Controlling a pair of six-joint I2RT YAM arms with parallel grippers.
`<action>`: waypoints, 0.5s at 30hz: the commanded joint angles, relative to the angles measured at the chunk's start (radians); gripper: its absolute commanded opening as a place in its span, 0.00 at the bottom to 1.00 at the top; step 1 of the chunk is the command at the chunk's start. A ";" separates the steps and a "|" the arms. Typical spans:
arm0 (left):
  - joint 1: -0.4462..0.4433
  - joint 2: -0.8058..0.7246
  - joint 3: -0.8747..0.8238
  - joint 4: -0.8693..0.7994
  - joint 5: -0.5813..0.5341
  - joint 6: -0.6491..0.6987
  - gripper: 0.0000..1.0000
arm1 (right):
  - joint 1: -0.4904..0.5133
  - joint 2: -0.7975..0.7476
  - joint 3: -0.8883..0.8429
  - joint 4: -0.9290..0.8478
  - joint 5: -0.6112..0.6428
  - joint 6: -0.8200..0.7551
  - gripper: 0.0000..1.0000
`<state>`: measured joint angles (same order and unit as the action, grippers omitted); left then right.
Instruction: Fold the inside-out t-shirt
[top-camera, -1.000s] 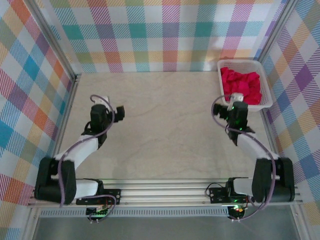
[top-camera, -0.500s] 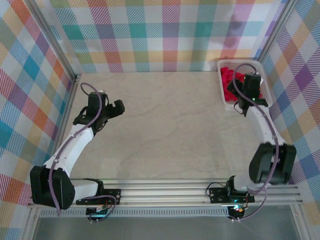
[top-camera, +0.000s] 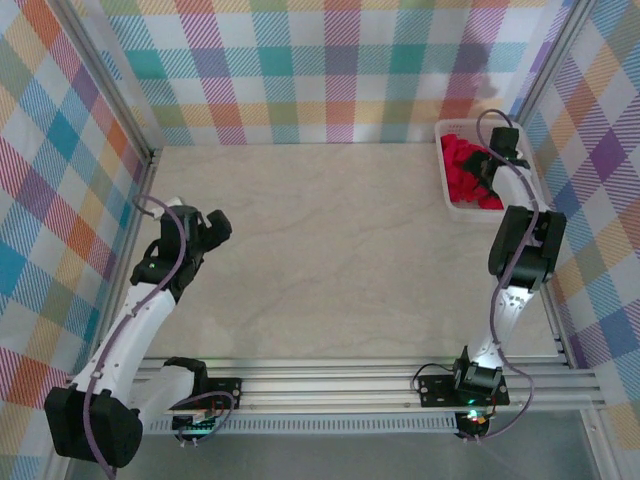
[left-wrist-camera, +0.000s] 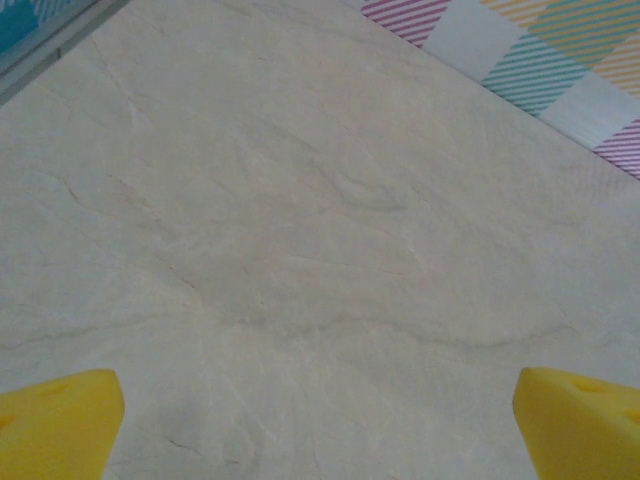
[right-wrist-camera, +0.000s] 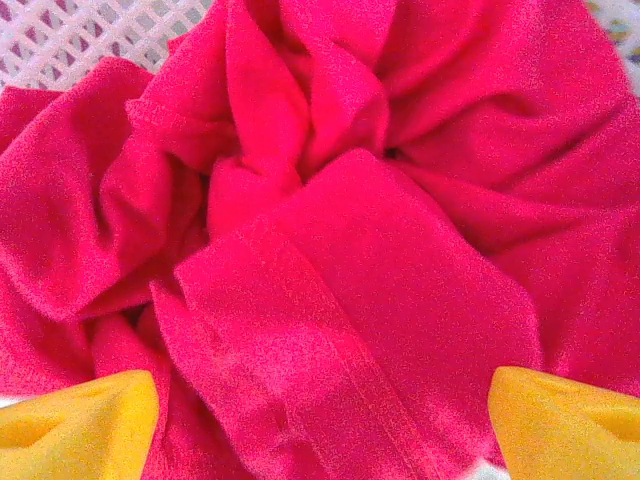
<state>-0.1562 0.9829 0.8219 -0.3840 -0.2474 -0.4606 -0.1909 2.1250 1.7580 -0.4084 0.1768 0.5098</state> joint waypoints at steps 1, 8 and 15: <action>0.008 -0.029 -0.025 0.078 0.082 -0.013 1.00 | -0.018 0.068 0.073 -0.050 -0.033 0.023 0.77; 0.007 -0.012 -0.052 0.166 0.228 -0.018 0.98 | -0.018 -0.004 0.055 -0.033 -0.085 0.068 0.00; 0.003 -0.016 -0.029 0.217 0.383 -0.054 0.93 | 0.010 -0.292 -0.115 0.076 -0.188 0.165 0.00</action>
<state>-0.1547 0.9794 0.7784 -0.2207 0.0376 -0.4873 -0.1982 1.9923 1.6711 -0.4057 0.0544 0.6117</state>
